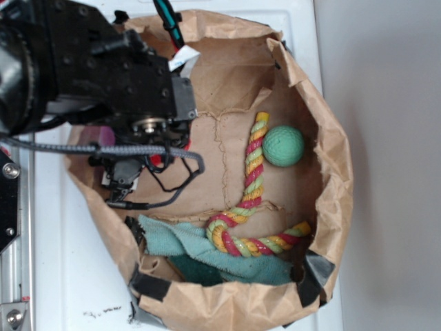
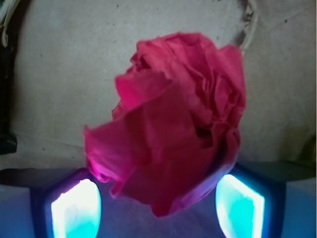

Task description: Grab the red paper.

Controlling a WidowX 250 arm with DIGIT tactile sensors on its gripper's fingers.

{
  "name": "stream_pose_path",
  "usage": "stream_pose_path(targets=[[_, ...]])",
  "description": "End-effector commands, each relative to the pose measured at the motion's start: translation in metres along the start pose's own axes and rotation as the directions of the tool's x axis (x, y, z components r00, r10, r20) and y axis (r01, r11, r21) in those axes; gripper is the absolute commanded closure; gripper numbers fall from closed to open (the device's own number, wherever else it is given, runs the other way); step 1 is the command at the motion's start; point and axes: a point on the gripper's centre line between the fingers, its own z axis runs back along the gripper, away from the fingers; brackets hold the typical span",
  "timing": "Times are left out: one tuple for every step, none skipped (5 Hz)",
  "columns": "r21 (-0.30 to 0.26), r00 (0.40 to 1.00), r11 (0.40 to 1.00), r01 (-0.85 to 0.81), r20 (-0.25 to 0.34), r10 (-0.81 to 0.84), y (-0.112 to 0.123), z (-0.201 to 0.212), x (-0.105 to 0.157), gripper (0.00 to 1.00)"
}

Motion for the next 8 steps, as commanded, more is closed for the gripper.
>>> stream_pose_path(targets=[[-0.043, 0.996, 0.997, -0.057, 0.067, 0.060, 0.032, 0.034, -0.002, 0.00], [-0.055, 0.995, 0.996, -0.065, 0.068, 0.069, 0.037, 0.041, -0.006, 0.00], [-0.044, 0.996, 0.997, -0.067, 0.059, 0.070, 0.035, 0.041, -0.004, 0.00], [-0.087, 0.995, 0.992, -0.086, 0.033, 0.089, 0.034, 0.046, 0.000, 0.00], [-0.100, 0.990, 0.986, -0.133, -0.049, 0.129, 0.032, 0.047, 0.006, 0.00], [-0.100, 0.987, 0.983, -0.153, -0.073, 0.146, 0.029, 0.047, 0.010, 0.00], [-0.118, 0.987, 0.981, -0.156, -0.057, 0.150, 0.026, 0.051, 0.014, 0.00], [-0.121, 0.988, 0.982, -0.147, -0.058, 0.141, 0.019, 0.050, 0.018, 0.00]])
